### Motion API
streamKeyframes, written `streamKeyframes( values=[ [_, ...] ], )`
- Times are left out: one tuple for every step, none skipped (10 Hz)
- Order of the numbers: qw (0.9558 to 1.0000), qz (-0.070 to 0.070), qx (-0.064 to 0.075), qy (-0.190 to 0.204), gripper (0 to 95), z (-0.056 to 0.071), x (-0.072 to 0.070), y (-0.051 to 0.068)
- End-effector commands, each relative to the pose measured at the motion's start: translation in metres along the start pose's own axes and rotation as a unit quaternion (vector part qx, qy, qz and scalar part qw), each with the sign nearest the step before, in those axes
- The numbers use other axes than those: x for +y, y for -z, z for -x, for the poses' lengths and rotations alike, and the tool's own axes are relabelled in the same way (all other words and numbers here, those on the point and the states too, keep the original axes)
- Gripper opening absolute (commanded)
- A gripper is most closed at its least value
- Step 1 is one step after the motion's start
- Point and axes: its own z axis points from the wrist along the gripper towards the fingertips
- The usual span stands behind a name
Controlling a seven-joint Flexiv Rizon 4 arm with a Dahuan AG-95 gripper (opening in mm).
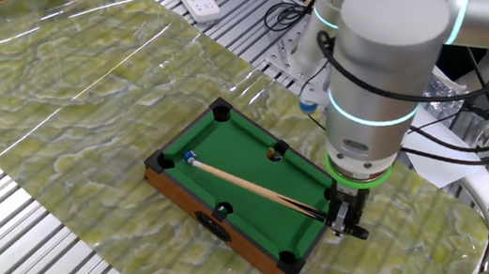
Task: Hit the pool ball
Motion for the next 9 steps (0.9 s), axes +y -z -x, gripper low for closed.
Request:
streamKeyframes(
  values=[
    [1.0000, 0.000, -0.002, -0.007, 0.0, 0.0004, -0.0005, -0.0003],
    [0.9999, 0.001, -0.001, -0.011, 0.0, 0.0004, -0.0005, -0.0003],
    [0.9999, 0.001, 0.002, -0.015, 0.0, 0.0002, -0.0007, -0.0002],
    [0.9998, 0.002, 0.005, -0.017, 0.0, 0.0001, -0.0008, -0.0002],
    [0.9999, 0.001, 0.005, -0.013, 0.0, 0.0001, -0.0008, -0.0002],
    [0.9999, -0.002, 0.006, -0.008, 0.0, 0.0005, -0.0005, -0.0004],
    [1.0000, -0.008, 0.006, -0.001, 0.0, 0.0012, 0.0001, -0.0007],
    [0.9999, -0.009, 0.005, 0.000, 0.0, 0.0019, 0.0009, -0.0011],
    [0.9999, -0.011, 0.005, 0.003, 0.0, 0.0029, 0.0020, -0.0018]
  ],
)
